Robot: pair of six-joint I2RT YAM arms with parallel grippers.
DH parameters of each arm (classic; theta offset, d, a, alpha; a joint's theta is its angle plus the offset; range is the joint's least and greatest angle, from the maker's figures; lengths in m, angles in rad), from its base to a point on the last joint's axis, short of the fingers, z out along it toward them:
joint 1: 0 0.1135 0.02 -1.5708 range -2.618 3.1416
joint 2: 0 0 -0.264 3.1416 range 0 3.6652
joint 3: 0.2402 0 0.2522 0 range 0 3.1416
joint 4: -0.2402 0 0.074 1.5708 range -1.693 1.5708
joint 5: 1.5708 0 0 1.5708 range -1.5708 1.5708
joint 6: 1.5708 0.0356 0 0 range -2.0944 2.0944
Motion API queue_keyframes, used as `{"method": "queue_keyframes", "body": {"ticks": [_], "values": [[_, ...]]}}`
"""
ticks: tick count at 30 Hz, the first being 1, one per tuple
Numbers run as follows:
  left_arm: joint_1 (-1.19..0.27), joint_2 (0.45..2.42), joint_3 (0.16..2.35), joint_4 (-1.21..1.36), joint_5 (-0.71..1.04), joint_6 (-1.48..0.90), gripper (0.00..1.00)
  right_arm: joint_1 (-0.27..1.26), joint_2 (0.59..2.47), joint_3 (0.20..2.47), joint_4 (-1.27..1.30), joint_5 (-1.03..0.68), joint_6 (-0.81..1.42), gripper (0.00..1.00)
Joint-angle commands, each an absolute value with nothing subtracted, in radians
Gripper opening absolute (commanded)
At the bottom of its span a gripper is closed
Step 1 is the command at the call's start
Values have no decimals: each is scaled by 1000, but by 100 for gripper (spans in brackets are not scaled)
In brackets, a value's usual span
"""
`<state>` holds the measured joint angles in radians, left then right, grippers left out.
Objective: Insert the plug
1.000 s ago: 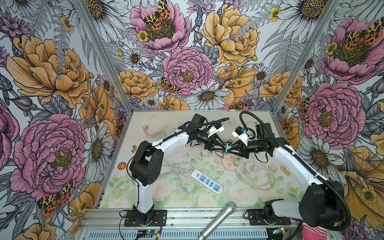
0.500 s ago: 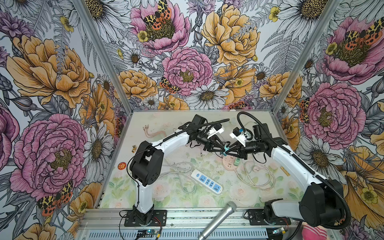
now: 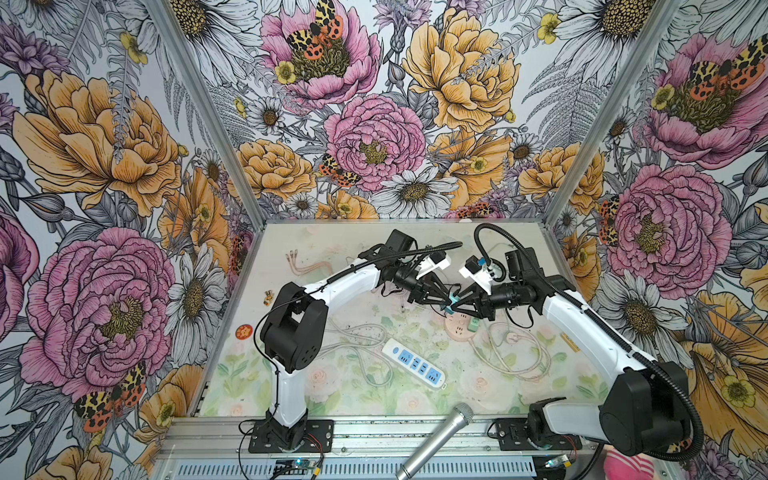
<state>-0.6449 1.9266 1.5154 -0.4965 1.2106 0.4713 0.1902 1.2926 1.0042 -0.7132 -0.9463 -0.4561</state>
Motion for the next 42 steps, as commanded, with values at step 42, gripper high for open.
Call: {"method": "queue_keyframes", "body": {"ticks": [42], "values": [[-669,1797,1190,715,678,-352,7,133,1112,713,400,-876,410,49]]}}
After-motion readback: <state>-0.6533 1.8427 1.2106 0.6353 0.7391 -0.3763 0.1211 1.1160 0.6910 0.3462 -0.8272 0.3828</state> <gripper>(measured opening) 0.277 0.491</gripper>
